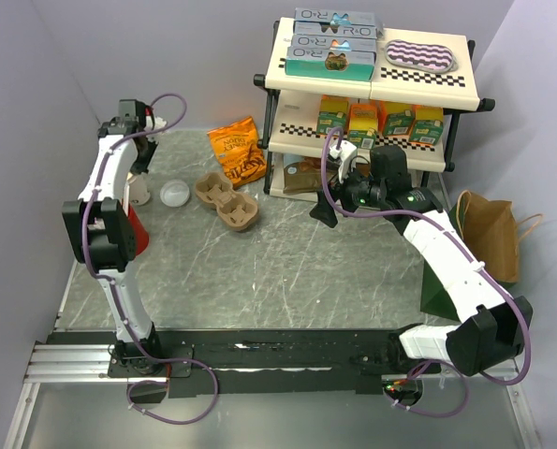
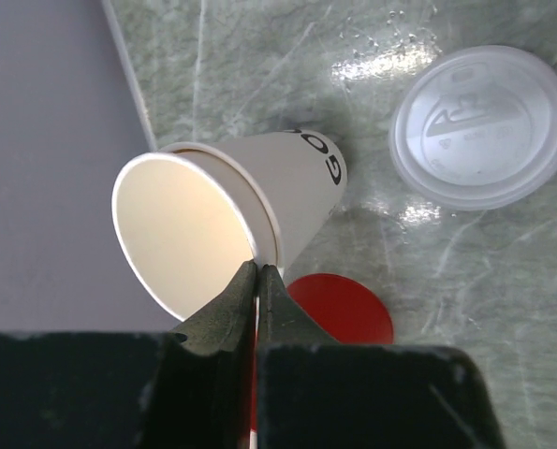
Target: Pack the takeout coffee
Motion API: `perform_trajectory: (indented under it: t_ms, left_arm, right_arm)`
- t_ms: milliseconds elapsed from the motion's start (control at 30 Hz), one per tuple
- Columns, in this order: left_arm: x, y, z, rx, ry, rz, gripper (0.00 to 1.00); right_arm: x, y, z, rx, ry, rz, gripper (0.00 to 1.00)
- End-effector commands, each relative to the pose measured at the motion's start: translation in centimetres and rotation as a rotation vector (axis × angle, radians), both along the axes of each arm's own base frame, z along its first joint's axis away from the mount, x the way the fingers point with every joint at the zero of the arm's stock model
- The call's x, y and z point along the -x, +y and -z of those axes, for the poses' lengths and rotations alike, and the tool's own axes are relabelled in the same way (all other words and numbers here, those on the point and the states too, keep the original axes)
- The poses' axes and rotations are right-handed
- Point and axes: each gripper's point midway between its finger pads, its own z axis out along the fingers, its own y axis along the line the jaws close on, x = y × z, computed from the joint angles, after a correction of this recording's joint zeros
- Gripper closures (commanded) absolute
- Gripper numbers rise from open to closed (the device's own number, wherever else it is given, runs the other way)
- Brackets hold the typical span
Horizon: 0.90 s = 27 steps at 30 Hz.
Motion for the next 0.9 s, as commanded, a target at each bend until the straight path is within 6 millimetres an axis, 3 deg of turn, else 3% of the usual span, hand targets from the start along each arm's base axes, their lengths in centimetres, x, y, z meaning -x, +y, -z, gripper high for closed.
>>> perform_trajectory:
  t_ms: [0, 200, 400, 567, 633, 667, 700, 733, 800, 833, 867]
  left_arm:
    - [-0.5, -0.3, -4.0, -0.127, -0.12, 0.049, 0.99]
    - [-0.2, -0.4, -2.8, -0.121, -0.083, 0.032, 0.99]
    - [-1.1, 0.3, -4.7, -0.175, -0.144, 0.014, 0.99]
    - [-0.7, 1.3, -4.6, -0.243, -0.134, 0.016, 0.99]
    - [-0.8, 1.1, -4.9, -0.228, -0.144, 0.026, 0.99]
    - [-1.2, -1.3, -5.4, -0.194, -0.154, 0.05, 0.99]
    - [-1.6, -2.1, -6.6, -0.15, -0.19, 0.056, 0.99]
    - [-1.6, -1.7, -5.6, -0.143, -0.203, 0.04, 0.99]
    - [-1.1, 0.0, -5.4, -0.298, -0.174, 0.047, 0.99]
    - [-1.5, -0.9, -6.5, -0.286, -0.184, 0.049, 0.99]
    - [-1.6, -1.4, -6.0, -0.247, -0.165, 0.053, 0.99]
  right_arm:
    - [0.0, 0.4, -0.9, -0.026, -0.038, -0.011, 0.0]
    - [-0.1, 0.3, -1.0, -0.016, -0.047, -0.01, 0.0]
    - [0.0, 0.3, -0.8, -0.017, -0.038, -0.011, 0.0]
    - [-0.2, 0.4, -0.6, -0.021, -0.034, -0.012, 0.0]
    - [-0.2, 0.5, -0.7, -0.024, -0.035, -0.013, 0.0]
    - [-0.3, 0.5, -0.7, -0.022, -0.033, -0.012, 0.0]
    - [-0.3, 0.5, -0.7, -0.021, -0.034, -0.013, 0.0]
    - [-0.3, 0.5, -0.6, -0.021, -0.035, -0.01, 0.0]
    - [-0.4, 0.5, -0.4, -0.022, -0.031, -0.01, 0.0]
    - [-0.3, 0.5, -0.4, -0.021, -0.029, -0.014, 0.0]
    - [-0.4, 0.5, -0.4, -0.02, -0.023, -0.011, 0.0]
